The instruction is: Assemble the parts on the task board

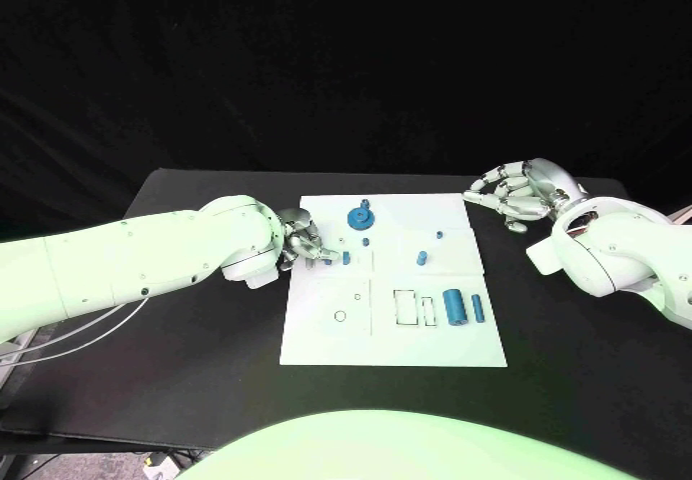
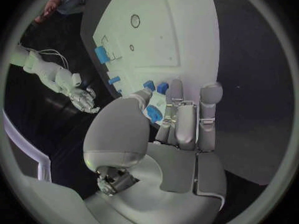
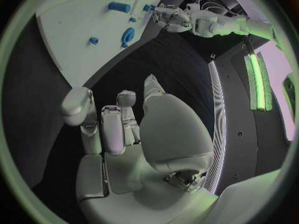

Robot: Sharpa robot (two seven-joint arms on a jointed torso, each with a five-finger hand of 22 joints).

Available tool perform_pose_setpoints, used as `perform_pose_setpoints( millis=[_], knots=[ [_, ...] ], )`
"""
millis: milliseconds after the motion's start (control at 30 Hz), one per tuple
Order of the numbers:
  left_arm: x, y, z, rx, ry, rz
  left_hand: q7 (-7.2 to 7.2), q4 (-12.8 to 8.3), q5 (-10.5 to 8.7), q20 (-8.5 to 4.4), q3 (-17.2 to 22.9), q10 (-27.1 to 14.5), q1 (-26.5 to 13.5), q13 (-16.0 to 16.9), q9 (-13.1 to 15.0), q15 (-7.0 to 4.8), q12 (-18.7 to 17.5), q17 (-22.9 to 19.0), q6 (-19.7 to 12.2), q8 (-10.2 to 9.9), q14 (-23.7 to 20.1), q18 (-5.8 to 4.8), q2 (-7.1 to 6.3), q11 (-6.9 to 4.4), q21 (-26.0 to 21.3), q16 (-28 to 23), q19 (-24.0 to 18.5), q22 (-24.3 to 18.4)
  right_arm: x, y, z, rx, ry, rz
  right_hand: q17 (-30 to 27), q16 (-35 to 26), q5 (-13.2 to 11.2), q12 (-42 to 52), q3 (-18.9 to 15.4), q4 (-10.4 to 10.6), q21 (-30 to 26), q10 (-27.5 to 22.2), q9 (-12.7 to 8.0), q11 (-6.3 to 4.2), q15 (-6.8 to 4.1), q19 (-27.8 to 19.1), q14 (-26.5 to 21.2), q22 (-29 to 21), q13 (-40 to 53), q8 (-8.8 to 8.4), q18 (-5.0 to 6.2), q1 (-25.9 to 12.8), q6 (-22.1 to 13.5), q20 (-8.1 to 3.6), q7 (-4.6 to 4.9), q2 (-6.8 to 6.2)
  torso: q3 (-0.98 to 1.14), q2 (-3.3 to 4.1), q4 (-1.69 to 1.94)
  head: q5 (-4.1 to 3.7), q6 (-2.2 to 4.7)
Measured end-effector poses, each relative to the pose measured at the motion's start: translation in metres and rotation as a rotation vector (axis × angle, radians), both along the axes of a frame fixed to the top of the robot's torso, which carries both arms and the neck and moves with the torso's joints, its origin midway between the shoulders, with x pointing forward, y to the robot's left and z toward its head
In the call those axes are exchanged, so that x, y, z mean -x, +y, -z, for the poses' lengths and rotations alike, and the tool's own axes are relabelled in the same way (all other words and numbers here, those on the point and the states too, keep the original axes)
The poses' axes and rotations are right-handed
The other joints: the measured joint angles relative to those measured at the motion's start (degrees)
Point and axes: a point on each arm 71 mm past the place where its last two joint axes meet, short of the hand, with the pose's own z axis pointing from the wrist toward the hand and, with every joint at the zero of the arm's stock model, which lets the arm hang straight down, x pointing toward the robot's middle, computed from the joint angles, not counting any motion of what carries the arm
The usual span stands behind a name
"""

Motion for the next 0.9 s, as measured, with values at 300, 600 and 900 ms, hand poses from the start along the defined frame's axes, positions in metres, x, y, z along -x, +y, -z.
perform_pose_setpoints(
  millis=[300, 600, 900],
  knots=[
    [-0.0006, -0.0002, 0.0032, -0.005, 0.003, -0.002, 0.00, 0.0, 0.00, 0.00, 0.0, 0.0, 0.2, 0.0, 0.0, 0.00, 0.4, 0.0, 0.0, 0.7, 0.0, 0.00, 0.22, -0.01, 0.7, 0.0, 0.0, 0.4, 0.0001, -0.0001, 0.0000, 0.000, 0.000, 0.000, 0.0, 0.0, 0.0, 0.0, 0.0, 0.0, 0.0, 0.0, 0.0, 0.00, 0.00, 0.0, 0.0, 0.0, 0.0, 0.00, 0.00, 0.0, 0.0, 0.00, 0.00, 0.00, -0.03, 0.00, 0.02, -0.02, -0.10],
    [0.0002, -0.0009, 0.0052, -0.009, 0.009, 0.003, -0.42, 0.0, 0.00, -0.01, 0.0, 0.9, 0.8, 0.7, 0.0, -0.50, 0.9, 0.5, 0.4, 2.5, 0.5, 0.00, -0.39, -0.92, 1.3, 0.3, 0.0, 0.9, 0.0000, -0.0002, 0.0000, 0.000, 0.000, 0.000, 0.0, 0.0, 0.0, 0.0, 0.0, 0.0, 0.0, 0.0, 0.0, 0.00, 0.00, 0.0, 0.0, 0.0, 0.0, 0.00, 0.00, 0.0, 0.0, 0.00, 0.00, 0.00, -0.03, -0.01, 0.03, -0.09, -0.14],
    [0.0008, -0.0017, 0.0059, -0.010, 0.011, 0.007, -1.34, -0.2, 0.00, -0.53, 4.2, 0.1, 2.7, 1.7, 0.4, -1.11, 2.7, 1.2, 0.5, 4.7, -0.1, -0.01, -0.44, -1.72, 2.0, 0.7, 0.5, 2.1, 0.0000, -0.0002, 0.0001, 0.000, 0.000, -0.001, 0.0, 0.0, 0.0, 0.0, 0.0, 0.0, 0.0, 0.0, 0.0, 0.00, 0.00, 0.0, 0.0, 0.0, 0.0, 0.00, 0.00, 0.0, 0.0, 0.00, 0.00, 0.00, -0.04, -0.01, 0.05, -0.14, -0.15]
  ],
)
